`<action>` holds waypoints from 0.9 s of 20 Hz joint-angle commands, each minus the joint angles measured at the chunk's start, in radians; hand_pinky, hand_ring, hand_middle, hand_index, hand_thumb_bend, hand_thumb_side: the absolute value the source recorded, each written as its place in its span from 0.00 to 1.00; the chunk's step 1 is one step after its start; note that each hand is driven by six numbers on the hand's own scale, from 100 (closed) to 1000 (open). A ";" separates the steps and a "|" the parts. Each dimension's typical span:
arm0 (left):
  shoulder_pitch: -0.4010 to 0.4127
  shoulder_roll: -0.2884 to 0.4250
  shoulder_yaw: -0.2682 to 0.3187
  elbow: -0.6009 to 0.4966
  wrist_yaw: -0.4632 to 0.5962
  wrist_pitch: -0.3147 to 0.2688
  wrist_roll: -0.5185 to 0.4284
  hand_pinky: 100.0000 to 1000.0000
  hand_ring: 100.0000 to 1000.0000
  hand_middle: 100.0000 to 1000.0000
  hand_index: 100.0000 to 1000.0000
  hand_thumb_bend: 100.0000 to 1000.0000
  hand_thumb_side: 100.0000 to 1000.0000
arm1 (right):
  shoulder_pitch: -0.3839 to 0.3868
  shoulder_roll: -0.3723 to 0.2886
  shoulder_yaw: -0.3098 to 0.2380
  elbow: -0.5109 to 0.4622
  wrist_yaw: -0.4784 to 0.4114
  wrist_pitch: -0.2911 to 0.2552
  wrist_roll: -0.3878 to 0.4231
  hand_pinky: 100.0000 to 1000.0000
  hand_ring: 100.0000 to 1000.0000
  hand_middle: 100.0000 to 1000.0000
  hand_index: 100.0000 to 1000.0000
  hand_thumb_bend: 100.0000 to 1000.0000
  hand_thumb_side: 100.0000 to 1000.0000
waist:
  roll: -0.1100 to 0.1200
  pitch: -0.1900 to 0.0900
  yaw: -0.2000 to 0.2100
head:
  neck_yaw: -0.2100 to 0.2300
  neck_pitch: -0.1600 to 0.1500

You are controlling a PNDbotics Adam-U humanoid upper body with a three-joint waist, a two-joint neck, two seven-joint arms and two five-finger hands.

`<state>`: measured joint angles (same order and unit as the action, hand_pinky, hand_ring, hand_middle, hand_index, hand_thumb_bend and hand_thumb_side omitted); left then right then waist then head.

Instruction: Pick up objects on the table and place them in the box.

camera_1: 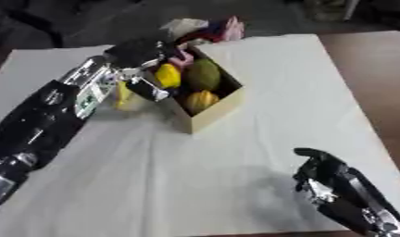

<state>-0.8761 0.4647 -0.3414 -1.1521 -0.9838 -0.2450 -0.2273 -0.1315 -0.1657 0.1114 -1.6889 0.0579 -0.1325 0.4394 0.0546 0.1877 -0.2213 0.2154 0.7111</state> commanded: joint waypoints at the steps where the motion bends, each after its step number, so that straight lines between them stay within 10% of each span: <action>1: -0.005 0.092 0.017 -0.089 0.095 0.007 -0.047 0.79 0.72 0.72 0.81 0.15 0.20 | -0.007 -0.008 -0.008 -0.014 -0.004 -0.003 -0.006 0.67 0.41 0.42 0.82 0.00 0.35 | 0.000 -0.014 0.005 | -0.012 -0.009; 7: 0.037 0.234 0.087 -0.188 0.198 0.022 -0.243 0.82 0.77 0.78 0.86 0.24 0.26 | -0.003 -0.014 -0.012 -0.014 -0.001 -0.002 -0.011 0.67 0.41 0.42 0.82 0.00 0.35 | 0.006 -0.016 0.015 | -0.023 -0.011; 18: 0.069 0.254 0.130 -0.017 -0.084 -0.051 -0.227 0.84 0.82 0.84 0.89 0.48 0.41 | -0.005 -0.015 -0.010 -0.014 -0.002 -0.002 -0.009 0.67 0.41 0.42 0.82 0.00 0.35 | 0.004 -0.012 0.011 | -0.026 -0.011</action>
<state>-0.7954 0.6874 -0.2305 -1.1779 -1.0357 -0.2857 -0.4687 -0.1303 -0.1666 0.1052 -1.6889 0.0583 -0.1325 0.4311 0.0614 0.1884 -0.2109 0.1917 0.7105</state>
